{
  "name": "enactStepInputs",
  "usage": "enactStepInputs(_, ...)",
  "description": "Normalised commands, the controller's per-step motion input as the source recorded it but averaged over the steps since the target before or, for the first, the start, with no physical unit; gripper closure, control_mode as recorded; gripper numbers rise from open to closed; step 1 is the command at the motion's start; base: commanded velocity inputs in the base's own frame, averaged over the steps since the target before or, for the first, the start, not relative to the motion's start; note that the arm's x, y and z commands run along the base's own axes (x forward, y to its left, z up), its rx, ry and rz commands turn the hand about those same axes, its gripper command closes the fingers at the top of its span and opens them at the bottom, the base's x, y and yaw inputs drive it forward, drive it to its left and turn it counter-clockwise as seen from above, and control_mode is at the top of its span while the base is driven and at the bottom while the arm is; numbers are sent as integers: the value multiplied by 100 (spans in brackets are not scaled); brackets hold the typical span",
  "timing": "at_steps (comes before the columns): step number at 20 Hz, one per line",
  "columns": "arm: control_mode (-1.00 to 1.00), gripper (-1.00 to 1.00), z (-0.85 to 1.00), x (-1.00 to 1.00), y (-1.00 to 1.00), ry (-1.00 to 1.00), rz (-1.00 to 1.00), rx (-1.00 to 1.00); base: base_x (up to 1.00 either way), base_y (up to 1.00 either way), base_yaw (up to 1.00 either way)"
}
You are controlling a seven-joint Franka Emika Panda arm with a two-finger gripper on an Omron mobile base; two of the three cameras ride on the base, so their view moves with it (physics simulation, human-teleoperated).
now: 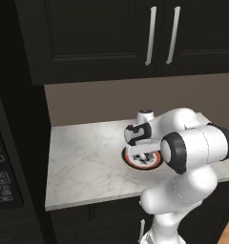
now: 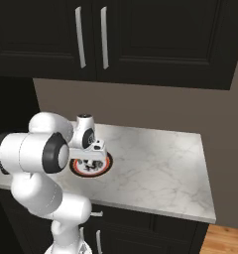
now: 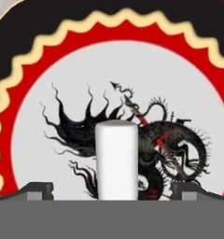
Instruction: Pick up the marshmallow and place it in the cup of hot chocolate on the dining counter.
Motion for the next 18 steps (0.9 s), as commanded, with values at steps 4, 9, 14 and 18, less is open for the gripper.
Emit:
enactStepInputs(4, -100, -100, -7, 11, -9, 0, 0, 0, 0, 0, 0)
enactStepInputs(9, -100, -100, -15, 9, -5, 1, 0, 0, 0, 0, 0)
enactStepInputs(14, -100, -100, -68, -5, 0, 1, 0, 0, 0, 0, 0)
enactStepInputs(18, -100, -100, -40, 0, 0, 0, 0, 0, 0, 0, 0)
